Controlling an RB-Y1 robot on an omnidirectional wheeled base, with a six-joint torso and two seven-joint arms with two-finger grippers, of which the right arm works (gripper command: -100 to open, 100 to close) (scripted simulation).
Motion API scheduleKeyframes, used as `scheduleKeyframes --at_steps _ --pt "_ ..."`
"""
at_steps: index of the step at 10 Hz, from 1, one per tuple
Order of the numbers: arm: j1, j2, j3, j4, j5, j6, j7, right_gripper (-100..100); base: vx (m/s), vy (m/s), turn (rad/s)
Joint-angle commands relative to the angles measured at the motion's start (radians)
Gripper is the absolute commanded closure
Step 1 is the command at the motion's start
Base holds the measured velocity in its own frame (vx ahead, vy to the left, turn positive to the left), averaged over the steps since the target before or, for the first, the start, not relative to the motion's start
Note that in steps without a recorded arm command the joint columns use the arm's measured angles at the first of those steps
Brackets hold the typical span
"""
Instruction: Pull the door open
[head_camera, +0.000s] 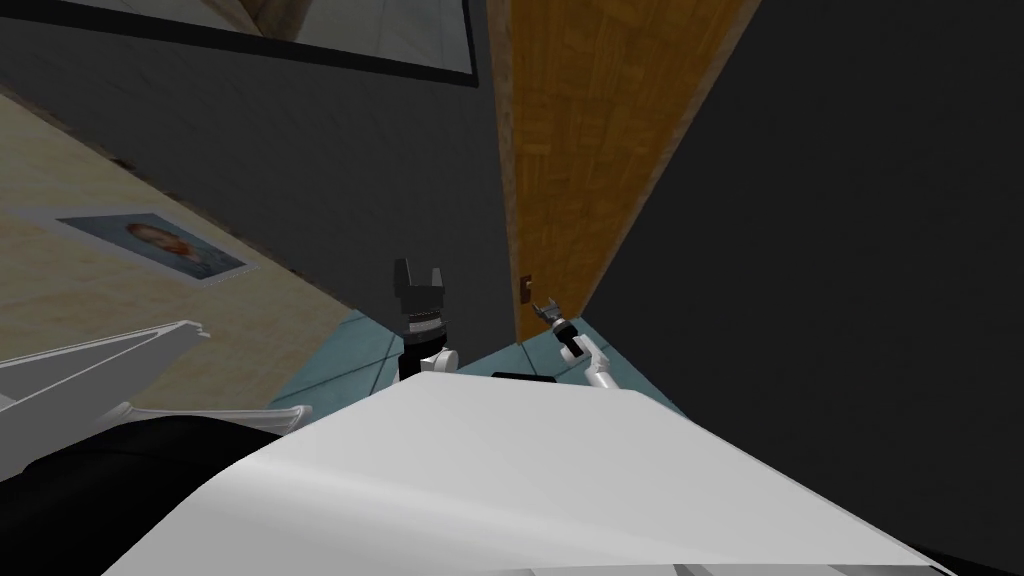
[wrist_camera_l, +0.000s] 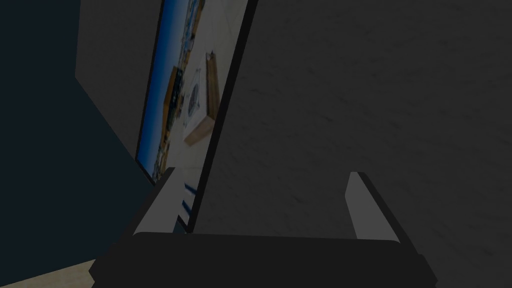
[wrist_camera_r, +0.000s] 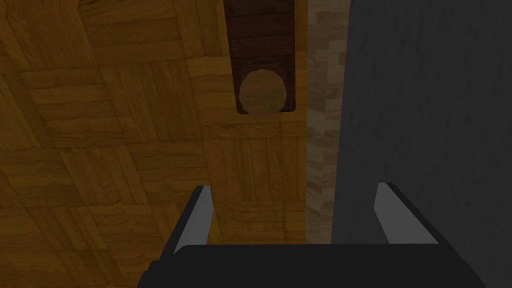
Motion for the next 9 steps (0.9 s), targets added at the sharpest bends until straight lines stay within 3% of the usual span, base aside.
scheduleKeyframes --at_steps 1,2,9 --pt "-0.015 0.001 0.002 0.028 0.011 -0.004 0.018 -100 0.090 -0.127 0.088" --pt "-0.010 -0.001 0.001 0.018 0.006 -0.002 0.010 -100 0.037 -0.057 0.022" --pt "-0.065 0.040 -0.161 0.111 -0.012 0.006 0.102 -100 -0.015 0.019 0.211"
